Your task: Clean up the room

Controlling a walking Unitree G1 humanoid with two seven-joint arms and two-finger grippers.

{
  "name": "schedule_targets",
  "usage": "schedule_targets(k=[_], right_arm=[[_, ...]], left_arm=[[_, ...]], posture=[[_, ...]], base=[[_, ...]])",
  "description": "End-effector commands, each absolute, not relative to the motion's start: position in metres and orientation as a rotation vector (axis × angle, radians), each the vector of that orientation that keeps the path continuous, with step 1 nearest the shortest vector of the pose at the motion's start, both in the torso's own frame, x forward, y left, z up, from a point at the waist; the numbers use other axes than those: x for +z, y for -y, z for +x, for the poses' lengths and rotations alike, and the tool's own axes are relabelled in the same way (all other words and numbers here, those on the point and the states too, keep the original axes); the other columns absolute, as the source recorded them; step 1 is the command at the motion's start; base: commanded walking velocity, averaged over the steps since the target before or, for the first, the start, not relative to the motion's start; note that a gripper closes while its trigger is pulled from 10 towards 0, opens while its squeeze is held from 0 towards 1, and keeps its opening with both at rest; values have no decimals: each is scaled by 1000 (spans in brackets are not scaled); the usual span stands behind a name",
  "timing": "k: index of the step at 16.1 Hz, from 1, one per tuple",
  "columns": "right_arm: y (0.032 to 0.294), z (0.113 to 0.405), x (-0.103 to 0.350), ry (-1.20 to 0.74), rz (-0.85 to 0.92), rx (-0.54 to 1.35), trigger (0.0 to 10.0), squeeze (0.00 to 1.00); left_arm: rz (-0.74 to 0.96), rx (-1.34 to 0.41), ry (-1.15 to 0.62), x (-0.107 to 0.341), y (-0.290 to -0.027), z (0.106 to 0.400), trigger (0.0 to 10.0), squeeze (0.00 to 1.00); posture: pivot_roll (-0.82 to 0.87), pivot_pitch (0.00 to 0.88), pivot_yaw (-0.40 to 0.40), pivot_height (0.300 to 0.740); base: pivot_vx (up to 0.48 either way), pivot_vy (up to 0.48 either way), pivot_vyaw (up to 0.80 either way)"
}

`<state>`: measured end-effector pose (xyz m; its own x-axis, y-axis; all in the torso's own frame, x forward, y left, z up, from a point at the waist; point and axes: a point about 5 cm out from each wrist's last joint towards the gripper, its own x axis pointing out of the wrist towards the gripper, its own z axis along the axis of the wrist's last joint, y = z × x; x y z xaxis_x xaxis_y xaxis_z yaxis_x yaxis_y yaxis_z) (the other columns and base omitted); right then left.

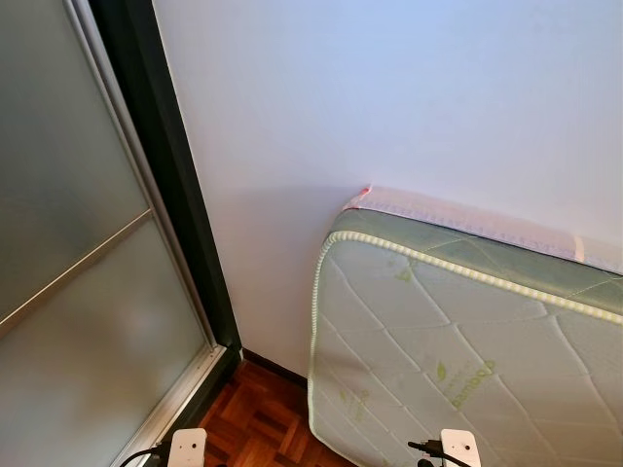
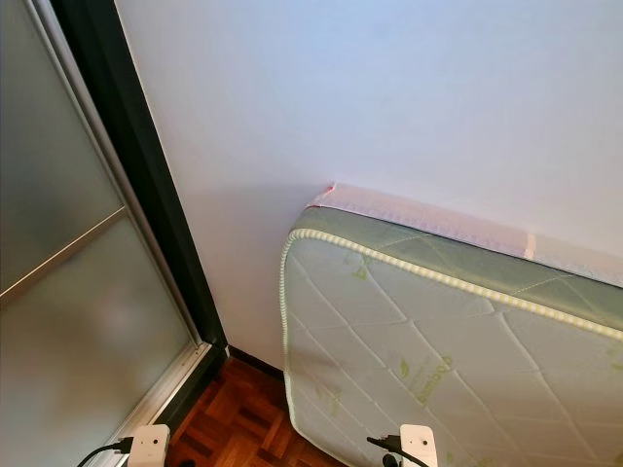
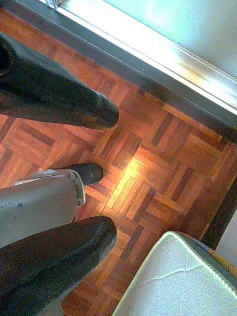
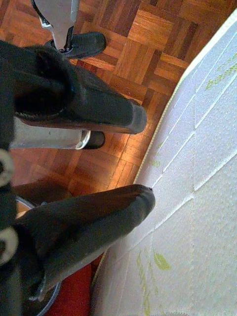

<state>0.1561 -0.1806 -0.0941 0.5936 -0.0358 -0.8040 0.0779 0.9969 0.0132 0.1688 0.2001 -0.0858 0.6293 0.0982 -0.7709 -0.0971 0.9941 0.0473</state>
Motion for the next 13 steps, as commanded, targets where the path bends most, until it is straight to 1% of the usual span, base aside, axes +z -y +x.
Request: schedule_targets(k=[1, 13], right_arm=[[183, 156, -94, -932, 51, -67, 10000, 0], [182, 157, -94, -932, 56, -65, 10000, 0]], left_arm=[[12, 109, -887, -86, -200, 168, 10000, 0], [14, 122, -899, -87, -203, 165, 10000, 0]], posture=[[-15, 0, -21, 740], [-7, 0, -22, 740]], base=[[0, 0, 0], [0, 0, 0]])
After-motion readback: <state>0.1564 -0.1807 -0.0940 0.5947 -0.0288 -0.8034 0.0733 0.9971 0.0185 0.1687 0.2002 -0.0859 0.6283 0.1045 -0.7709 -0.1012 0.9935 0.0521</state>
